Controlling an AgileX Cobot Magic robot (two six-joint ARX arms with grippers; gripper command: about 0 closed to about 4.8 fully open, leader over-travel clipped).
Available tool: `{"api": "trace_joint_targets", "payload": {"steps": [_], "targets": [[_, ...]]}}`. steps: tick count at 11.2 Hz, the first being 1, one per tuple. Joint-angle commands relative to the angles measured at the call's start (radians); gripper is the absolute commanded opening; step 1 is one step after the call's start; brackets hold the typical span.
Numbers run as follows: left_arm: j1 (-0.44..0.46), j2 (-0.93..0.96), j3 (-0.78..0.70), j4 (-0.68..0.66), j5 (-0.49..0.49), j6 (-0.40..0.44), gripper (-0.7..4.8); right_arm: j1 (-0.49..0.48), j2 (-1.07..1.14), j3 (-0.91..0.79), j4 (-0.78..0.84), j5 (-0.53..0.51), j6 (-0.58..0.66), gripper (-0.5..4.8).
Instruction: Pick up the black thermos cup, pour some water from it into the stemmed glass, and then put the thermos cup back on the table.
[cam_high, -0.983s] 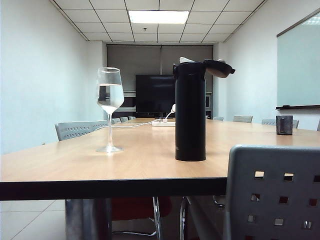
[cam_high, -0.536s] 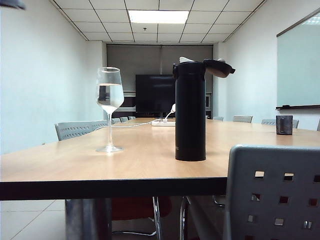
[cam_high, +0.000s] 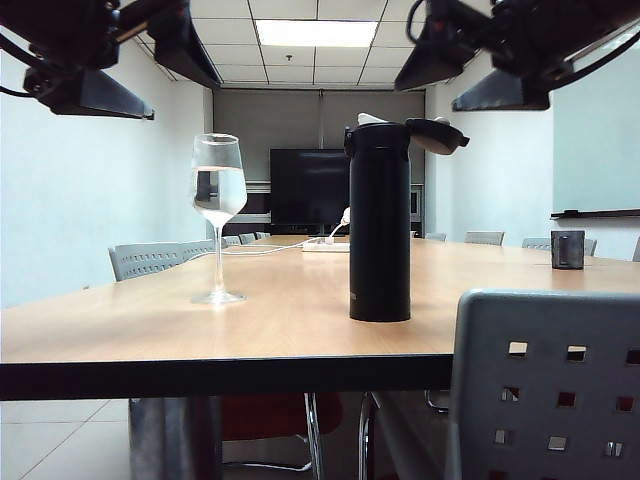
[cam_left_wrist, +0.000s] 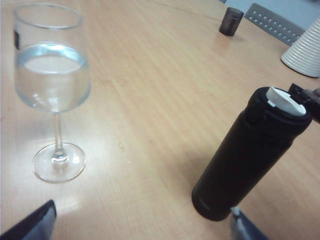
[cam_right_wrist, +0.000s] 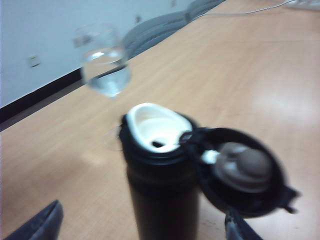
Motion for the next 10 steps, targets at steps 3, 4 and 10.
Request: {"api": "trace_joint_targets", "payload": {"steps": [3,4,10], "targets": [[-0.058,0.031,0.003,0.054,-0.046,0.057,4.79,0.006,0.104,-0.123,0.270,0.011,-0.003,4.20],[-0.058,0.031,0.003,0.054,-0.046,0.057,4.79,0.006,0.124,-0.140,0.329,0.014,-0.003,4.20],[-0.058,0.036,0.001,0.045,-0.053,0.057,4.79,0.010,0.465,-0.125,0.732,0.009,-0.025,4.79]]}}
